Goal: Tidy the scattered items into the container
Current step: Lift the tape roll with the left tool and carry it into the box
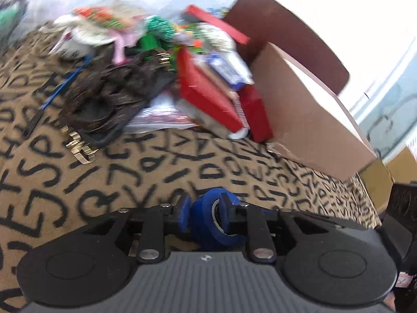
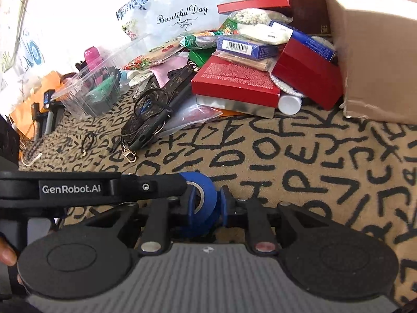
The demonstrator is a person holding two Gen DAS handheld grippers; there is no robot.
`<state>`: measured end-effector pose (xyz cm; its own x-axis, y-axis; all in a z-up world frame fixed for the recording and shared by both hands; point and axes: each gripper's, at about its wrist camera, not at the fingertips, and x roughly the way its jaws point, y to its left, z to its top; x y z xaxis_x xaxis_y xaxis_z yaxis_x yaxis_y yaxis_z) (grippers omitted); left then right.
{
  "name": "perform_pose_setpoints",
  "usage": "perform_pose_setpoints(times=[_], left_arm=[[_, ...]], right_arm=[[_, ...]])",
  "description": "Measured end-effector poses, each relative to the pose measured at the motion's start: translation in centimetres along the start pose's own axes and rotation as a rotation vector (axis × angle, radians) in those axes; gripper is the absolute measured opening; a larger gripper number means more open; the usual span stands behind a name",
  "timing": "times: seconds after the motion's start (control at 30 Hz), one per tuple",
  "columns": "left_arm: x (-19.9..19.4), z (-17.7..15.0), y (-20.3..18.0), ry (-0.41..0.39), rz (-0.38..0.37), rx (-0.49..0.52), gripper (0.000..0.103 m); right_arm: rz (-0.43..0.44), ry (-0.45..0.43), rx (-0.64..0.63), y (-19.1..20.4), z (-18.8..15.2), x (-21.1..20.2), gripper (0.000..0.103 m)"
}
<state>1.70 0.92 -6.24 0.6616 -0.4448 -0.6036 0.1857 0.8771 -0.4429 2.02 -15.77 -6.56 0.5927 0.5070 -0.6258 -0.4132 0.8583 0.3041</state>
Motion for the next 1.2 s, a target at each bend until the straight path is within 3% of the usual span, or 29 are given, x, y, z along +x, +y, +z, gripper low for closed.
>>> perform_pose_setpoints(times=[0.23,0.37,0.57,0.73,0.9,1.2], left_arm=[[1.0,1.3,-4.9,-0.014,-0.123,0.119,0.023],[1.4,3.3,-8.3,-0.06,-0.187,0.185,0.023],[2.3,7.5,-12.4,-0.149,-0.294,0.232,0.025],[5.0,11.2,-15.2,-0.149,-0.345,0.276,0.025],[8.7,13.2,-16.6,-0.082,-0.36,0.248,0.025],[14.8,13.6,-18.8,0.011,-0.312,0.22,0.022]], right_arm=[[-0.103,-0.08,-0.007,-2.3,0.4,-4.5,0.017],[-0.16,-0.161,0.005,-3.8,1.7,-7.2,0.017],[-0.245,-0.311,-0.019,-5.9,5.6,-10.8,0.017],[-0.306,-0.4,-0.004,-8.5,9.1,-11.8,0.017],[-0.302,-0.398,0.095,-12.5,11.1,-11.3,0.017],[-0.413,-0.348,0.091,-16.8,11.6,-9.0,0.017]])
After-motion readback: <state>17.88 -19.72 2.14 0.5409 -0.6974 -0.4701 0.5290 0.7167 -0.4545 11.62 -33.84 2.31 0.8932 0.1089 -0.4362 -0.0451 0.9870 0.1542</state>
